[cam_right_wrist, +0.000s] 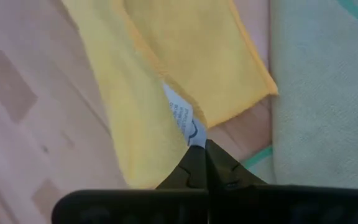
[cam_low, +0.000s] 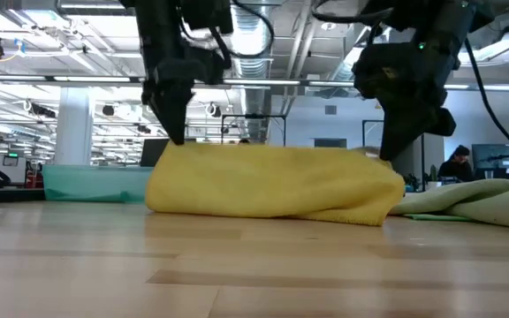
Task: Fold microfiber towels
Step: Fold the yellow microfiber towel
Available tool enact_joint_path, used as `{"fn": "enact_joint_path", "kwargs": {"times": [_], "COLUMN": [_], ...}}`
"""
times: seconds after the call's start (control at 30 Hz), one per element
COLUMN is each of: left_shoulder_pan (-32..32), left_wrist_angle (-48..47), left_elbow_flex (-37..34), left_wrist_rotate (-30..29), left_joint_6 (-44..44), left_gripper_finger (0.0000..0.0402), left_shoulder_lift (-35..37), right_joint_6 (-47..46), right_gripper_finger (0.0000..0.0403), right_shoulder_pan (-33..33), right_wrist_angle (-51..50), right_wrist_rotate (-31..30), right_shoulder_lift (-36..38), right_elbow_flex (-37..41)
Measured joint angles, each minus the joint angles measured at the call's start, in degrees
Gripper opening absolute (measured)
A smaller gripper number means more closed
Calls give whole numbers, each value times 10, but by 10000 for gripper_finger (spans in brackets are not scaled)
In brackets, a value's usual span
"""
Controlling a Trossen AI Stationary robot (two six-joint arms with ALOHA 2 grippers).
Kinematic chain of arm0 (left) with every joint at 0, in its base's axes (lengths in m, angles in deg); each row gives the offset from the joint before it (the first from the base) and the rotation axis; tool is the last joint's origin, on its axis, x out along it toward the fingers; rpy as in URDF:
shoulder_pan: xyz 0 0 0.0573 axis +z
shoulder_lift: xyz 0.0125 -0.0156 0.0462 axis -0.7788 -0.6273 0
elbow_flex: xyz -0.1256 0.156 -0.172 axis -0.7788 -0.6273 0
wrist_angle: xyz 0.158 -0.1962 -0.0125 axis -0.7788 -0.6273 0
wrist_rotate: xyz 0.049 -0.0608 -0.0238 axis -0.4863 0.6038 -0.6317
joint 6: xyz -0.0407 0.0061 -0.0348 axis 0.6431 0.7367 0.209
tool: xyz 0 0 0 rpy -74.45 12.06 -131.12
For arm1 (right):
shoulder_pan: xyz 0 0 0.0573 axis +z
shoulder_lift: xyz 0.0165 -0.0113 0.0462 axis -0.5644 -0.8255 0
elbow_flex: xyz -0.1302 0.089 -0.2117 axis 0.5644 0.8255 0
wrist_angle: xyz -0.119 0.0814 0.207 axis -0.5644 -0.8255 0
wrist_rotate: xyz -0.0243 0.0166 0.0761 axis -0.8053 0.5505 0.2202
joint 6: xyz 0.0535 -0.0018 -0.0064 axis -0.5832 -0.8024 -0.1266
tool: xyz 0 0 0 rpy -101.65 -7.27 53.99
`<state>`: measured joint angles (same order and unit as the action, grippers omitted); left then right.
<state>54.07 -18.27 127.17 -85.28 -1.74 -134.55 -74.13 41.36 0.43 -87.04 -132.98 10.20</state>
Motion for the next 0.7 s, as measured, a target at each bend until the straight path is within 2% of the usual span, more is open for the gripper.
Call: {"fn": "enact_joint_path", "kwargs": {"times": [0.13, 0.4, 0.53, 0.7], "left_shoulder_pan": [6, 17, 24, 32], "left_wrist_angle": [6, 23, 25, 36], "left_elbow_flex": [1, 2, 2, 2], "left_wrist_rotate": [-4, -39, -39, -46], "left_joint_6": [-6, 2, 7, 7], "left_gripper_finger": [0, 0, 1, 11], "left_shoulder_lift": [-29, -39, -39, -39], "right_joint_6": [0, 1, 1, 8], "right_gripper_finger": [3, 5, 14, 24], "right_shoulder_pan": [0, -3, -12, -24], "right_wrist_angle": [3, 21, 27, 25], "right_wrist_rotate": [-3, -19, 14, 20], "right_shoulder_lift": [-21, -40, -40, -40], "right_elbow_flex": [0, -1, -1, -1]}}
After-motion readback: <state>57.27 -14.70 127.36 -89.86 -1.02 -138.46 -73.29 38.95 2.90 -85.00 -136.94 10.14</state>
